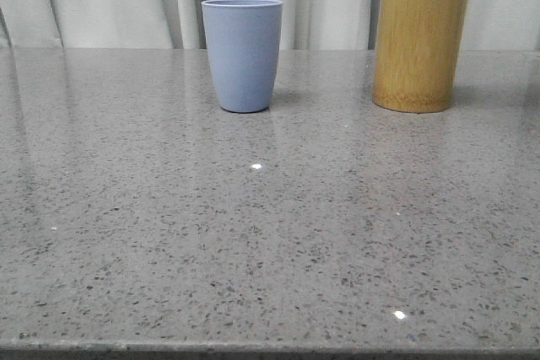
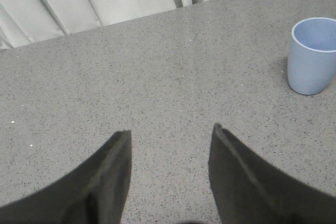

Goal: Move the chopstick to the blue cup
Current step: 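Carry the pink straw with the right gripper over the blue cup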

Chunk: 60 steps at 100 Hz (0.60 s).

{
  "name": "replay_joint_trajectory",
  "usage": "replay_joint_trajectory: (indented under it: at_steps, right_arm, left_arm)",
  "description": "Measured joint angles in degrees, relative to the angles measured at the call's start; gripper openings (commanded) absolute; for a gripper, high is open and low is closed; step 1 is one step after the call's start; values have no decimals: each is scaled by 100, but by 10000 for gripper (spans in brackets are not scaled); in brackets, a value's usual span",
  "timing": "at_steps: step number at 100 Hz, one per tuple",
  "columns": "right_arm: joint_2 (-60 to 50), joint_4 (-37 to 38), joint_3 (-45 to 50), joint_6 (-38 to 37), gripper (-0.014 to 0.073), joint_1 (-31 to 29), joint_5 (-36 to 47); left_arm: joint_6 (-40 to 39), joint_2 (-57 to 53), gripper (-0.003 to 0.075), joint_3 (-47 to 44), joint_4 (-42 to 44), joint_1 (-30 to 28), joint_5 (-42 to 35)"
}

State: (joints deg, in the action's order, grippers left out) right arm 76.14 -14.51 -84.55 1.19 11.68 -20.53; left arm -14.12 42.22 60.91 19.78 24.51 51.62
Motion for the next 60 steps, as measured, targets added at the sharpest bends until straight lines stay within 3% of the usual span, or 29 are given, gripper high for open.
replay_joint_trajectory:
  at_steps: [26,60]
  right_arm:
    - [0,0,-25,34,-70,736,46]
    - [390,-11,-46,47,-70,1546,769]
  left_arm:
    - [0,0,335,0,0,0,13]
    - [0,0,335,0,0,0,13]
